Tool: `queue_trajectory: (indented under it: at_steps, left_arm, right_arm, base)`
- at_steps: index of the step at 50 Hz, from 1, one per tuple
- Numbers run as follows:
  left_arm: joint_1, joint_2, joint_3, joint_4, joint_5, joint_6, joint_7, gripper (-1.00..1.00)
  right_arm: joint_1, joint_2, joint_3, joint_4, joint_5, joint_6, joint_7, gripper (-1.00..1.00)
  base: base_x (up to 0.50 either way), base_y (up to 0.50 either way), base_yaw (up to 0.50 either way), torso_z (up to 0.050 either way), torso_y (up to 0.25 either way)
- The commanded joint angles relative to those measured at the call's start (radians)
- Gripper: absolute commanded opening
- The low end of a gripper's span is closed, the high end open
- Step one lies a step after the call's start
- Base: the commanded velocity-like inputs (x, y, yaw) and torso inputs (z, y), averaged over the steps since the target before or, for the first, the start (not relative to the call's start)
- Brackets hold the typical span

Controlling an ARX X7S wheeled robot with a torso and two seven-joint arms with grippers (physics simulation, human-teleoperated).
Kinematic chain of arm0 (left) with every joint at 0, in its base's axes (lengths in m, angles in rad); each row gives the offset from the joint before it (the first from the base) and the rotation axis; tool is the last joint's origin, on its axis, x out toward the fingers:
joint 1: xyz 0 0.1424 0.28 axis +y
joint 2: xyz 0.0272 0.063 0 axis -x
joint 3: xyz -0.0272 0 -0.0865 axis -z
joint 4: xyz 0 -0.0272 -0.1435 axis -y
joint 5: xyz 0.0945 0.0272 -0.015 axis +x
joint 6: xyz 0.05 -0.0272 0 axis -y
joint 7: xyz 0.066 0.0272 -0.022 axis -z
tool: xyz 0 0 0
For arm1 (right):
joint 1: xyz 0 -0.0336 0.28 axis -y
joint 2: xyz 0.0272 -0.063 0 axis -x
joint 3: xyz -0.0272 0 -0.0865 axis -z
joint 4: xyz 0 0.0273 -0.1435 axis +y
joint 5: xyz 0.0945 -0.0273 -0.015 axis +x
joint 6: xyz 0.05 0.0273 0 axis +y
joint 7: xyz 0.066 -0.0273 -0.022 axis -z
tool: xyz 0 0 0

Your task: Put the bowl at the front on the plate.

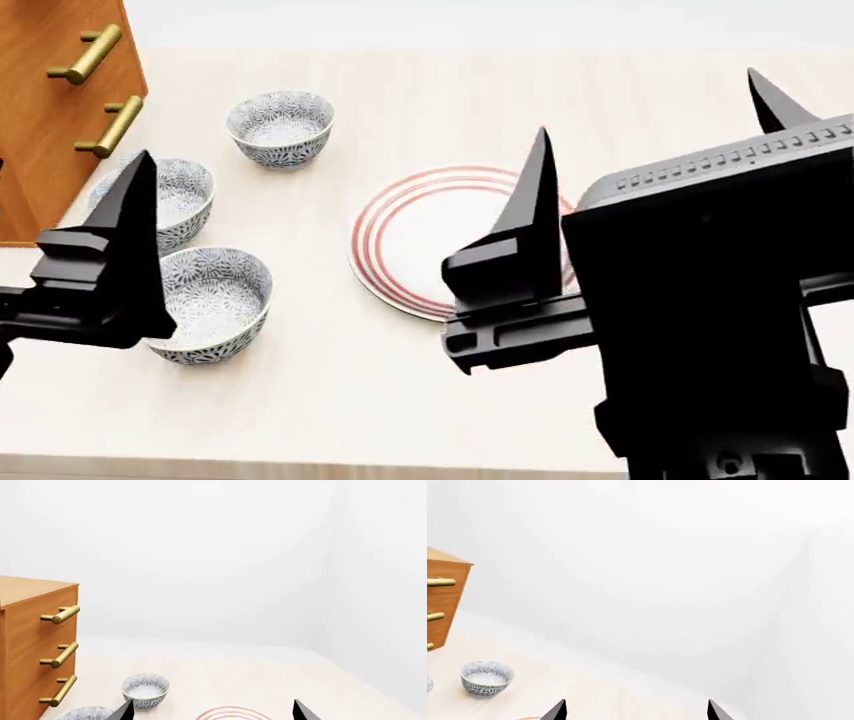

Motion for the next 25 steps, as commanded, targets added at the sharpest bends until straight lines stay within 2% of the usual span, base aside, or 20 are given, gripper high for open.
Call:
queue_trajectory:
  at_steps: [1, 11, 25]
  left_arm:
    - [-0.154, -0.079, -0.014, -0.091, -0.476, 0.008, -0.393, 1.00]
    - [-0.236, -0.114, 0.057, -0.161, -0.568, 0.079, -0.517, 1.00]
    - [-0.218, -0.114, 0.079, -0.160, -0.532, 0.106, -0.495, 1.00]
  right_arm:
    - [0.137, -0.003, 0.001, 0.079, -0.096, 0.016, -0.151, 1.00]
    - [0.203, -0.003, 0.000, 0.121, -0.063, 0.015, -0.152, 1.00]
    - [0.227, -0.003, 0.007, 0.148, -0.050, -0.002, -0.152, 1.00]
  base:
    - [0.00, 0.00, 0.00, 0.000, 0.000]
    - [0.00, 0.00, 0.00, 0.000, 0.000]
    - [0.00, 0.00, 0.00, 0.000, 0.000]
